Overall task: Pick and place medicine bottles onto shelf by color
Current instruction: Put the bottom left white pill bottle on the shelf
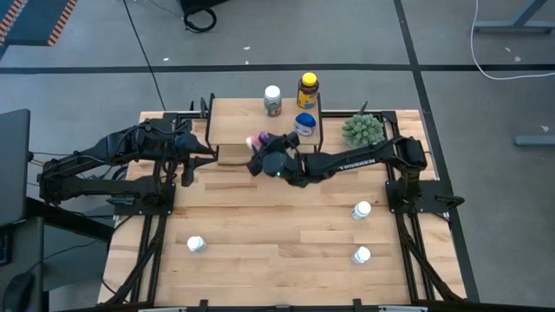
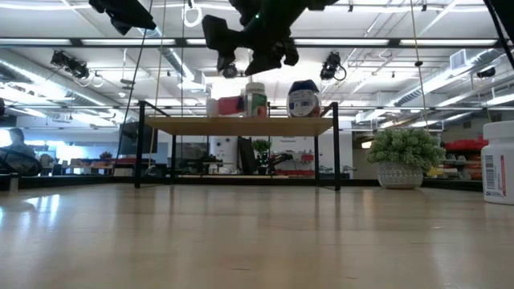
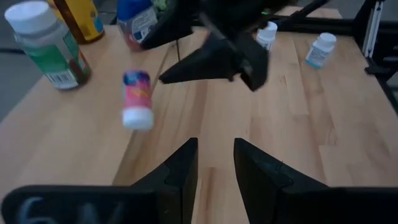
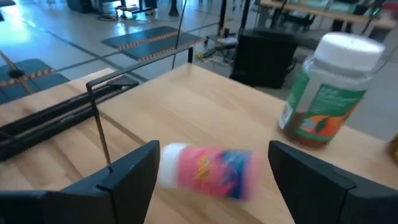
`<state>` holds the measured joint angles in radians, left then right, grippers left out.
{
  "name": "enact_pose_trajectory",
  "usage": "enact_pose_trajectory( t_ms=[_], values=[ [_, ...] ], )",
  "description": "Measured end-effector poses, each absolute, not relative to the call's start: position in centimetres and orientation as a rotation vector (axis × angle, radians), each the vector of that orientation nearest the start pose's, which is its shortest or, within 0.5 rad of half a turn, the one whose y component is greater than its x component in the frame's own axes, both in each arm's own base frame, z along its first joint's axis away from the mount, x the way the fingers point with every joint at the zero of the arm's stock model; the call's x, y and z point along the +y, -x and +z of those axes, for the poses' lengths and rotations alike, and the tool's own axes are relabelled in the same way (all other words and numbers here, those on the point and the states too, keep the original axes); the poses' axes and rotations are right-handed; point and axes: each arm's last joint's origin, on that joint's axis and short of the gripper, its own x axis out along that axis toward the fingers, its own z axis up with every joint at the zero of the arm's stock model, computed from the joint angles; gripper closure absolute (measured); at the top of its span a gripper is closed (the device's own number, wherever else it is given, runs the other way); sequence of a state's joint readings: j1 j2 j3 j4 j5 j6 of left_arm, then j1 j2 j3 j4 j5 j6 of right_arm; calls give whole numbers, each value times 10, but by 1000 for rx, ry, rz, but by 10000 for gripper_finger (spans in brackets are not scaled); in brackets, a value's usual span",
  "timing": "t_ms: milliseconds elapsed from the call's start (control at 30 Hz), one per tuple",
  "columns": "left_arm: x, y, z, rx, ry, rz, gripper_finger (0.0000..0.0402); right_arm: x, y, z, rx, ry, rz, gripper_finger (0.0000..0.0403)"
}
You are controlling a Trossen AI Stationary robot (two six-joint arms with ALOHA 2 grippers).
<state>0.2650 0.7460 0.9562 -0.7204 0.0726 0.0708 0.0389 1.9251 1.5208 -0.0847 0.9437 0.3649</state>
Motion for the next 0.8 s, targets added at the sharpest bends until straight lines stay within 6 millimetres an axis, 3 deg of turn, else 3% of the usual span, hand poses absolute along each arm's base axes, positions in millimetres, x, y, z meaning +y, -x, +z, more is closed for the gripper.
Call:
enact_pose_trajectory(
  t_ms=[200, 400, 567, 667, 800],
  values=[
    [34, -133, 344, 518, 73, 205, 292, 9, -433, 266, 341, -33, -924, 95],
    [34, -130, 339, 578, 86, 210, 292, 33, -430, 252, 571, -38, -562, 95],
    [32, -125, 332, 671, 94, 205, 292, 59, -422, 242, 751, 66, -288, 95],
    [33, -127, 329, 706, 102, 197, 292, 69, -419, 241, 777, 75, -216, 95],
    [34, -138, 318, 792, 152, 162, 292, 74, -422, 239, 727, -48, -205, 95]
  ],
)
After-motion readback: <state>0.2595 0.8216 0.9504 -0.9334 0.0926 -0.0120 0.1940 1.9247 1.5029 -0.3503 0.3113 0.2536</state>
